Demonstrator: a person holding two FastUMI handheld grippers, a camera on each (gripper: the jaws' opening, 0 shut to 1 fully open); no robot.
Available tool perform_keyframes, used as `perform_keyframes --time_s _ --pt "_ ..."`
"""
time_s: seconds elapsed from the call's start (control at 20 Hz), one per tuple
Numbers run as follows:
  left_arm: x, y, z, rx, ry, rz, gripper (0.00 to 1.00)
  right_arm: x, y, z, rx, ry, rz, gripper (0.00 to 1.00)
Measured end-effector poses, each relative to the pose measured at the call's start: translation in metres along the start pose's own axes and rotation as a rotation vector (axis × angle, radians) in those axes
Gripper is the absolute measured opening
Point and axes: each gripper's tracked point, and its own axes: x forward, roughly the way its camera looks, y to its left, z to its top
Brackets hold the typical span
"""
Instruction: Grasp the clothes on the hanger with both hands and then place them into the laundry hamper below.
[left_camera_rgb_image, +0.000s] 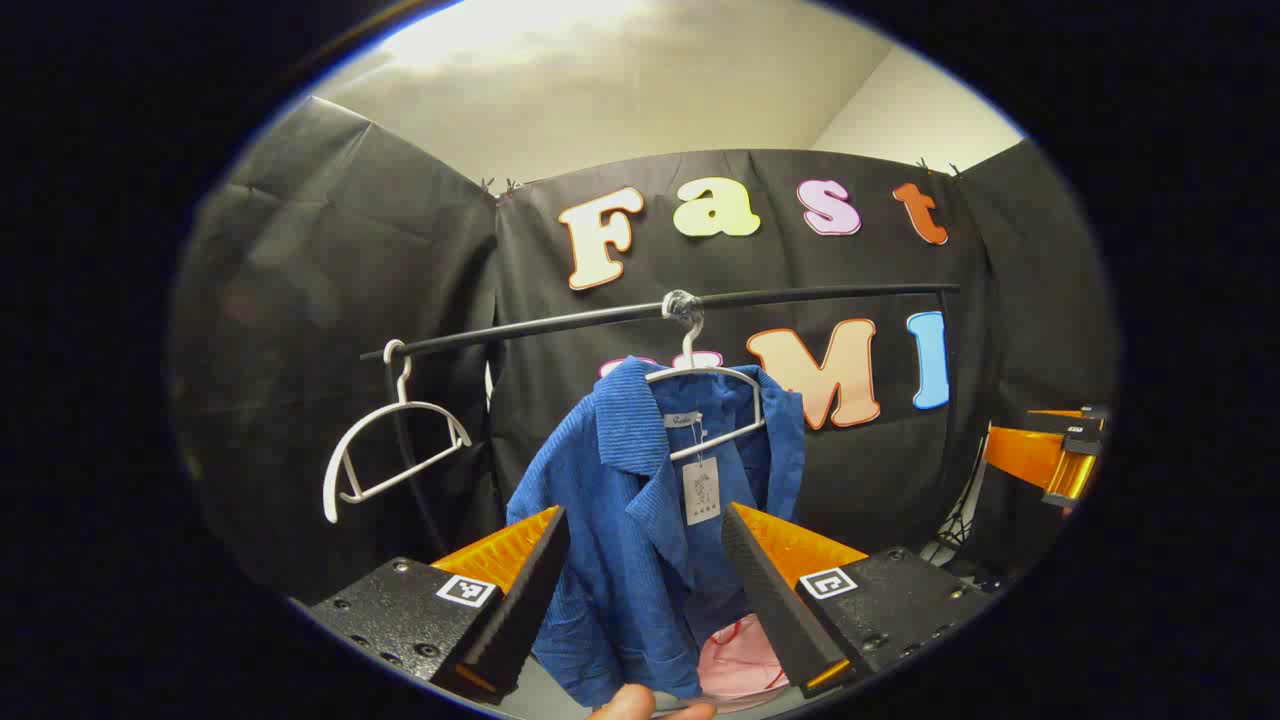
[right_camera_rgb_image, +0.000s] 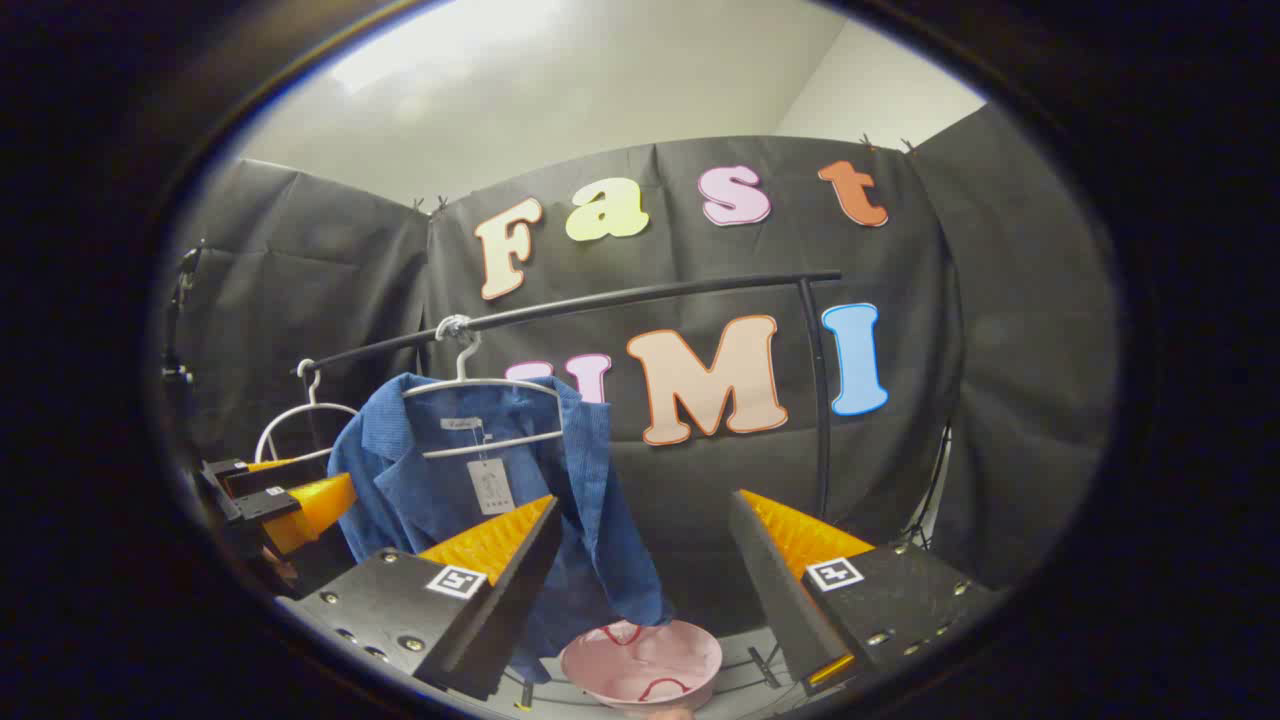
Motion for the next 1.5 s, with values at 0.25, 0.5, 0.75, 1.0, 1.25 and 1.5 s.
perform_keyframes --time_s 0.25,0.5,0.75,1.0,1.25,1.5 --pt "0.005 -0.002 0.002 0.003 -0.011 -0.028 0.99 -0.004 0.014 -0.006 0.015 0.024 0.01 1.0" --pt "0.006 -0.001 -0.002 -0.023 -0.008 -0.068 0.99 -0.004 0.027 -0.004 0.045 0.021 -0.016 1.0" --pt "0.008 -0.003 -0.008 -0.04 -0.014 -0.116 0.99 -0.001 0.037 -0.009 0.062 0.011 -0.058 0.96" --pt "0.016 -0.004 -0.024 -0.076 0.028 -0.099 0.95 0.016 0.039 -0.022 0.022 0.037 -0.041 1.0" --pt "0.033 -0.006 -0.029 -0.076 0.054 -0.041 0.99 0.058 0.041 -0.03 -0.001 0.058 0.031 0.98" --pt "0.055 -0.002 -0.027 -0.071 0.046 0.037 0.99 0.104 0.045 -0.045 -0.004 0.099 0.093 0.96"
